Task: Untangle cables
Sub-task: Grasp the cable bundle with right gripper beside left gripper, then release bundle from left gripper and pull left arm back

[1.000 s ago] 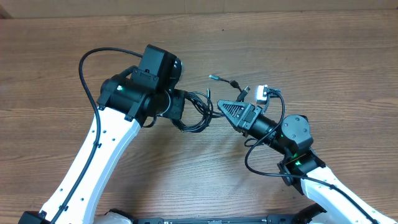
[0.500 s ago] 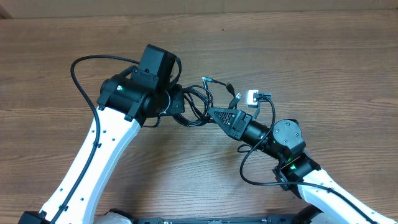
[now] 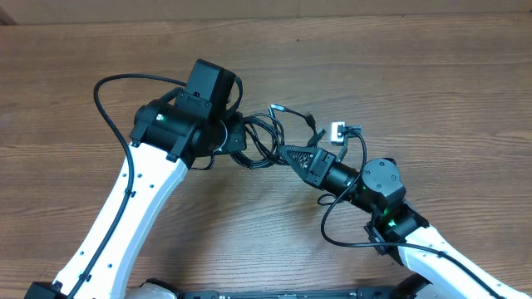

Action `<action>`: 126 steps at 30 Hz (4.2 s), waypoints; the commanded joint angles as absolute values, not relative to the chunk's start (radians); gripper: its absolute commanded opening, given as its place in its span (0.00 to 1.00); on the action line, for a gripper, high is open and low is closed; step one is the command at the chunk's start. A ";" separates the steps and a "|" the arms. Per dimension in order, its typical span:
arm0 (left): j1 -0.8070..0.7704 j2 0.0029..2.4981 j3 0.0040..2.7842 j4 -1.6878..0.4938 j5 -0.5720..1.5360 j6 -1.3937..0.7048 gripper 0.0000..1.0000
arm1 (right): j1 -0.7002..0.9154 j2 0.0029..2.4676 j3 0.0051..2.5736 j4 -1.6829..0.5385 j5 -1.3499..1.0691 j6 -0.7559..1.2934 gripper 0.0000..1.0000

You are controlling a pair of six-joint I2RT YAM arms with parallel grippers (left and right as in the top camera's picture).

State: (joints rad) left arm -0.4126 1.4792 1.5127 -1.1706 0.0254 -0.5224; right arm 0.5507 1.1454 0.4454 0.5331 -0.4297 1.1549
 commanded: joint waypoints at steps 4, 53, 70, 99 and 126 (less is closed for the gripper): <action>-0.400 1.452 1.522 -1.147 -0.034 -0.554 0.04 | 0.561 1.124 0.461 0.517 -0.445 1.144 0.20; -0.400 1.452 1.522 -1.148 -0.052 -0.699 0.04 | 0.561 1.124 0.460 0.330 -0.464 1.148 1.00; -0.400 1.452 1.522 -1.156 0.073 -0.899 0.04 | 0.561 1.124 0.460 0.472 -0.426 1.499 0.82; -0.489 1.452 1.522 -1.150 0.132 -0.946 0.04 | 0.588 1.129 0.460 0.493 -0.374 1.549 0.15; -0.498 1.452 1.522 -1.137 0.033 -0.922 0.43 | 0.588 1.129 0.460 0.496 -0.344 1.549 0.04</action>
